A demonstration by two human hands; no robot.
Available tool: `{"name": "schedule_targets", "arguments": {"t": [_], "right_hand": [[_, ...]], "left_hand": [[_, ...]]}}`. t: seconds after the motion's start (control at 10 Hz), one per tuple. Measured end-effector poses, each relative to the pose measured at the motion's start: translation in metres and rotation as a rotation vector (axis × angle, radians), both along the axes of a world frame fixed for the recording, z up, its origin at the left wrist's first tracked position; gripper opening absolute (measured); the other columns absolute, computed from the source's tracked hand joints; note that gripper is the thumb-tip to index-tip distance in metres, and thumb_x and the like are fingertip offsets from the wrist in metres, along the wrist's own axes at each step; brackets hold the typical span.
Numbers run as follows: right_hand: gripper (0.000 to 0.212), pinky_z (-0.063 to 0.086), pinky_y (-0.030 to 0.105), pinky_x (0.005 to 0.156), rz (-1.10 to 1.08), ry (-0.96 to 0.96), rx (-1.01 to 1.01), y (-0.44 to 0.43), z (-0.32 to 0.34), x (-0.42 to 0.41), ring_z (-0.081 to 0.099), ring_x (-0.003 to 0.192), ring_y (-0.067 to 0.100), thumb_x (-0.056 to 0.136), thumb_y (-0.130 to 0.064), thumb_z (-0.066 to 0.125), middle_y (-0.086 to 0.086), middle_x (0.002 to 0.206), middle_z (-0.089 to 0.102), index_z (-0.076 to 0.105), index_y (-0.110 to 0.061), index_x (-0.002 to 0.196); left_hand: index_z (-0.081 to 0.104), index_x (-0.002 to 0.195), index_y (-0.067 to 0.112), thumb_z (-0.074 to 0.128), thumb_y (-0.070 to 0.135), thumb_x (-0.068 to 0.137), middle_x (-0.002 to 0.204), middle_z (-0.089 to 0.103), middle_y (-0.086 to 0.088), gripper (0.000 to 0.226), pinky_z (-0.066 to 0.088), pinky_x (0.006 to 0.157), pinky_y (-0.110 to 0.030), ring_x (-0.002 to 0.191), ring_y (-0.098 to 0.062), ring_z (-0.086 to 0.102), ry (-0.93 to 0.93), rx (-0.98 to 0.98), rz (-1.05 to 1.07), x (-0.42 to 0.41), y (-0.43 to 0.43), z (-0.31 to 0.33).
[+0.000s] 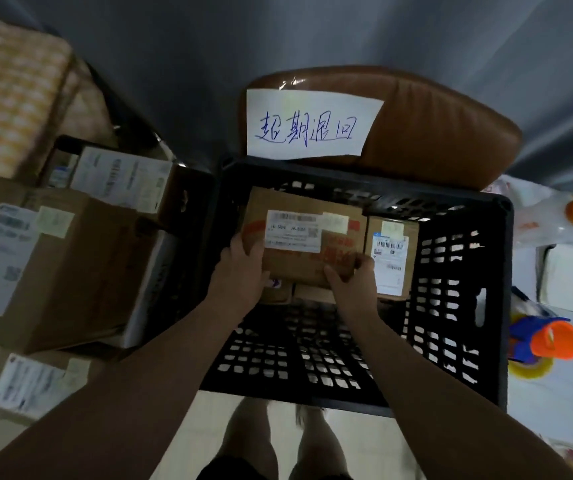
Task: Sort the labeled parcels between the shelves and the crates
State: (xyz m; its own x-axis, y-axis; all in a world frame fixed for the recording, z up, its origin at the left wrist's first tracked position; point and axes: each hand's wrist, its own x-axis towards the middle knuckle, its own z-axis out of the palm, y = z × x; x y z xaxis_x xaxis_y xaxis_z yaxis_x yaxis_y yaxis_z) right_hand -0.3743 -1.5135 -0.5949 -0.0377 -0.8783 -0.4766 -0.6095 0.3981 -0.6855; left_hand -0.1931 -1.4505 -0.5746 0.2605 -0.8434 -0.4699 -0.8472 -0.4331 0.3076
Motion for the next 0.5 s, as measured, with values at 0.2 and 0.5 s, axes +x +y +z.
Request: {"name": "schedule_targets", "arguments": {"t": [0.2,0.5], "right_hand": [[0.066,0.049,0.032,0.085,0.069,0.037,-0.025,-0.016,-0.024,0.017,0.057,0.111,0.021,0.082,-0.033,0.073,0.003,0.123,0.058,0.037,-0.016,0.134],[0.070,0.046,0.046,0.094,0.383,0.181,-0.057,-0.034,0.007,0.007,0.043,0.126,0.033,0.090,-0.032,0.061,0.014,0.139,0.041,0.021,-0.015,0.145]], "left_hand": [[0.007,0.150,0.018,0.045,0.041,0.096,0.155,0.006,-0.016,0.070,0.033,0.103,-0.045,0.128,-0.039,0.030,-0.263,0.030,-0.058,-0.004,-0.001,-0.022],[0.016,0.148,0.017,0.041,0.039,0.097,0.151,0.018,-0.013,0.061,0.026,0.108,-0.042,0.136,-0.030,0.021,-0.320,0.028,-0.096,-0.006,0.015,0.002]]}}
